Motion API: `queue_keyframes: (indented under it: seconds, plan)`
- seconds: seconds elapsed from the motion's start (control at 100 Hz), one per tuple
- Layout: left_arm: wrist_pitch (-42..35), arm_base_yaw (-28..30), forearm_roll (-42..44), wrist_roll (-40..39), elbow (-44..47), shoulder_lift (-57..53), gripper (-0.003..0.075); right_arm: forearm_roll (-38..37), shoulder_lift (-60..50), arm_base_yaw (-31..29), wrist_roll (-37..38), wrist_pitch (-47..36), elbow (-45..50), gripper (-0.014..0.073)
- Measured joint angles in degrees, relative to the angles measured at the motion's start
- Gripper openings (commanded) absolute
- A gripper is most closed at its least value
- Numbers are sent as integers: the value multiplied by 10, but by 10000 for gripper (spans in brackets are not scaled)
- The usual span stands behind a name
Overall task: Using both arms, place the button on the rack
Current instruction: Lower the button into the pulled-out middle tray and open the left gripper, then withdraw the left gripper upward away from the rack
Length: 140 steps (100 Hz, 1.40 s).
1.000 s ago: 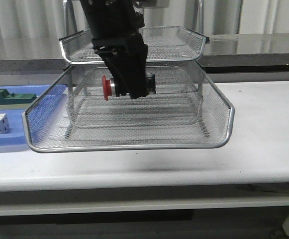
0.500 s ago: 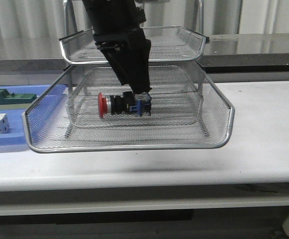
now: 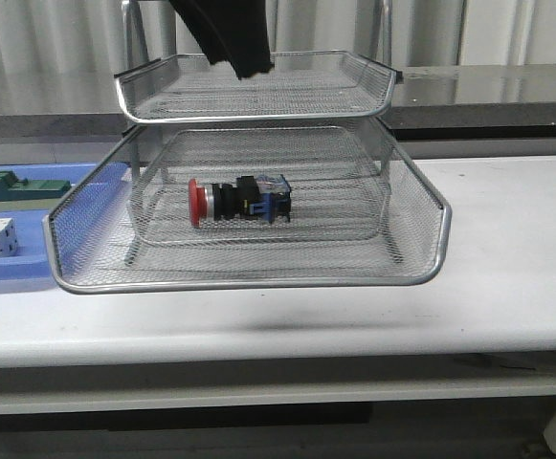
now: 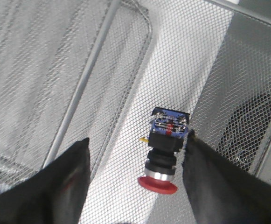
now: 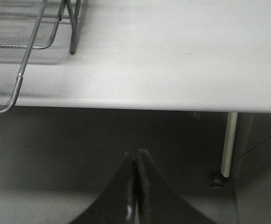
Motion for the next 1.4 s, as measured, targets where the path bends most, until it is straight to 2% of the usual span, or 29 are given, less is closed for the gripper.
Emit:
queue_keyframes:
  seconds: [0.19,0.33,0.67,0.98,1.4]
  plan:
    - [2,26,16,-75,0,-61,420,0,0,0,0,0,0,-69]
    - [3,59,19,-102,19,-110,420,0,0,0,0,0,0,-69]
    - [-12,154,20,-117,172,-259,420,0,0,0,0,0,0,-69]
    - [-194,231,20,-147,388,-458,420,0,0,0,0,0,0,-69]
    - [-451,255,19,-177,698,-713,420,0,0,0,0,0,0,-69]
